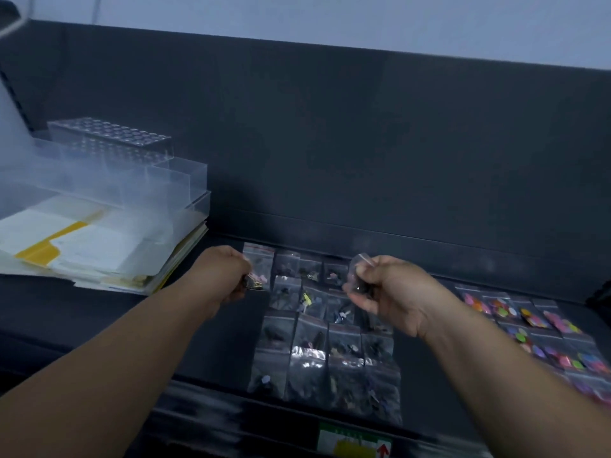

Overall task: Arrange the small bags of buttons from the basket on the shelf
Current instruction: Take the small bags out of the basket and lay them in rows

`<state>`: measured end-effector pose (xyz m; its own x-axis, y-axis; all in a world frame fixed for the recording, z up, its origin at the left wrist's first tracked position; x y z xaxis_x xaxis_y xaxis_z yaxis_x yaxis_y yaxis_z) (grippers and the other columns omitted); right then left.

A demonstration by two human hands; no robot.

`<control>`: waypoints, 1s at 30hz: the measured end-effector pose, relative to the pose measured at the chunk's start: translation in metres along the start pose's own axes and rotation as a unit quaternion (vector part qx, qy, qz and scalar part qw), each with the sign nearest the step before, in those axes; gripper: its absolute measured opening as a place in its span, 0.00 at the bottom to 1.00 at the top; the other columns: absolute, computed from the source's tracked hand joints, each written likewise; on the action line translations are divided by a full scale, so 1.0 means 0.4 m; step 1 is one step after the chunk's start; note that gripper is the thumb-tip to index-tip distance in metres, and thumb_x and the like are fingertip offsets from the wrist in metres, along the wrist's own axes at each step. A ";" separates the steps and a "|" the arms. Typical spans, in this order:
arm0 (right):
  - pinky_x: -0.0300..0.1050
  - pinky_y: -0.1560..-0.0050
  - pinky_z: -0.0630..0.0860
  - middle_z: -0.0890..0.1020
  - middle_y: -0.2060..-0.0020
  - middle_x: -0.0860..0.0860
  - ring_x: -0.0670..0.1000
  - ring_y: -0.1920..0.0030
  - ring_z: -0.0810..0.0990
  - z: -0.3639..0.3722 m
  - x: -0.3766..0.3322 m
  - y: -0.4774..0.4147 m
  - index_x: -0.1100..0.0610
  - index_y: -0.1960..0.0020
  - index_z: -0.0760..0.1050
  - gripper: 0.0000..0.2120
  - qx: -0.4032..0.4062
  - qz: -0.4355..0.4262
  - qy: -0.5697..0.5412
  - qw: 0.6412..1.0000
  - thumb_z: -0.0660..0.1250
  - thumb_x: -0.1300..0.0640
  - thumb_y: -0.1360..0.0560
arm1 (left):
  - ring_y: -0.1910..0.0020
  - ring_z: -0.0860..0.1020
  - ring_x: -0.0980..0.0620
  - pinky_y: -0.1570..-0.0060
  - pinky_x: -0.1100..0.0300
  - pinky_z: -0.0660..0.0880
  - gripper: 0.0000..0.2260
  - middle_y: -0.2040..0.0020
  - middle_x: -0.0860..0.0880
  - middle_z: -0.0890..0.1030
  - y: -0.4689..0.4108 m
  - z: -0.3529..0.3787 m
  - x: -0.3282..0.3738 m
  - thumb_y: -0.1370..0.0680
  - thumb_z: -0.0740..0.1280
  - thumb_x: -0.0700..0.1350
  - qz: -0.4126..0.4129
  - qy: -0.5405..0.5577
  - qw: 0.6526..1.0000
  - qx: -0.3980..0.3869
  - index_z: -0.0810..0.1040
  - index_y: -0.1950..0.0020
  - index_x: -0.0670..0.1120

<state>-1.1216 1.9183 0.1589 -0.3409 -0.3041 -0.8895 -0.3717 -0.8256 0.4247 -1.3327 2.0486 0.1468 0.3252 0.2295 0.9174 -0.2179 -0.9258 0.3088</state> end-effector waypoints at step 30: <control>0.39 0.66 0.72 0.82 0.65 0.52 0.47 0.67 0.75 0.207 0.011 -0.186 0.54 0.59 0.73 0.09 0.096 -0.038 0.124 0.987 0.64 0.66 0.24 | 0.53 0.80 0.46 0.50 0.48 0.80 0.12 0.52 0.47 0.80 -0.310 0.034 -0.038 0.27 0.68 0.42 0.065 -0.146 0.983 -0.093 0.76 0.44 0.48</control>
<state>-1.1670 2.0178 0.1375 -0.0936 -0.3710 -0.9239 -0.5533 -0.7521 0.3581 -1.2981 2.1560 0.0912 0.5275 -0.0084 0.8495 -0.4301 -0.8650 0.2585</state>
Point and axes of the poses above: each hand's wrist, its own y-axis away from the middle knuckle, its own z-axis out of the palm, x = y × z, the point moved 5 cm from there along -y, towards the middle knuckle
